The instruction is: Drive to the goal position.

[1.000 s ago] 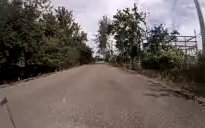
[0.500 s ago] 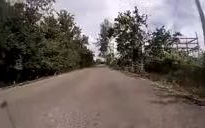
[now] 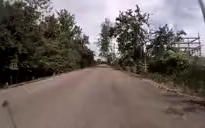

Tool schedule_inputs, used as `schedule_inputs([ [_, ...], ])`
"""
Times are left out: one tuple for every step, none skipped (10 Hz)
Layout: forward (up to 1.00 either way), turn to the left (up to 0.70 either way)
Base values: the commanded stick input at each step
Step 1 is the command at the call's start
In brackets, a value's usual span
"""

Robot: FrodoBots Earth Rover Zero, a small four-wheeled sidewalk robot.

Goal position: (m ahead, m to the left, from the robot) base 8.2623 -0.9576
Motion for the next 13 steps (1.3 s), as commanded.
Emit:
schedule_inputs([
  [0.7, 0.0],
  [0.7, 0.0],
  [0.7, 0.0],
  [0.7, 0.0],
  [0.7, 0.0],
  [0.7, 0.0],
  [0.7, 0.0],
  [0.7, 0.0],
  [0.7, -0.07],
  [0.7, -0.29],
  [0.7, -0.32],
  [0.7, -0.34],
  [0.7, -0.2],
])
